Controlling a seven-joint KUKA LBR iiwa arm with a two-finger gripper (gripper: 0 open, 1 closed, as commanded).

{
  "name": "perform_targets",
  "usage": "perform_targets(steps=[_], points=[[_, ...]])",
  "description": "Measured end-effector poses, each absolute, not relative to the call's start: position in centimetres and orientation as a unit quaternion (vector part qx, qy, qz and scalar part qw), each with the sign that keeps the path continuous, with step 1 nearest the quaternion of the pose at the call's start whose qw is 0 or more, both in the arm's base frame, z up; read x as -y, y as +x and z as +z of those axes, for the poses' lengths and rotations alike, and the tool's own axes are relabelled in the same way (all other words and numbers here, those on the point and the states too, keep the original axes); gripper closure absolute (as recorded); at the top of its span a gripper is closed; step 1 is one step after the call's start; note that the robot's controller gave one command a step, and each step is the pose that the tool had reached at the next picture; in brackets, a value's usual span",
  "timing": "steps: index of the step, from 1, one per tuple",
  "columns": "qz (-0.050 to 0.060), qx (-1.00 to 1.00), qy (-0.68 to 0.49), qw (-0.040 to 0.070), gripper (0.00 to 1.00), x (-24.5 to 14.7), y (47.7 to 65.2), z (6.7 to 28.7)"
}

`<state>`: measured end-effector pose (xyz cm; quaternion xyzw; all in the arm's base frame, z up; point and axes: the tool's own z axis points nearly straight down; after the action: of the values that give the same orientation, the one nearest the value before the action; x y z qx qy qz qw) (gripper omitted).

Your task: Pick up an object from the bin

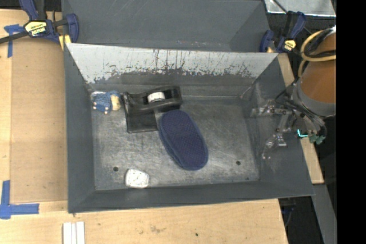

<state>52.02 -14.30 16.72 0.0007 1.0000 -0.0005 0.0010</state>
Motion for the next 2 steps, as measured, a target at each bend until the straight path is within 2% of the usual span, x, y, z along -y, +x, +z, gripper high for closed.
perform_targets(steps=[1, 2], points=[[0.003, -1.0, 0.0, 0.0, 0.0, 4.2, 55.6, 10.9], [0.002, -0.998, 0.055, 0.004, 0.0, -8.2, 59.6, 15.4]])
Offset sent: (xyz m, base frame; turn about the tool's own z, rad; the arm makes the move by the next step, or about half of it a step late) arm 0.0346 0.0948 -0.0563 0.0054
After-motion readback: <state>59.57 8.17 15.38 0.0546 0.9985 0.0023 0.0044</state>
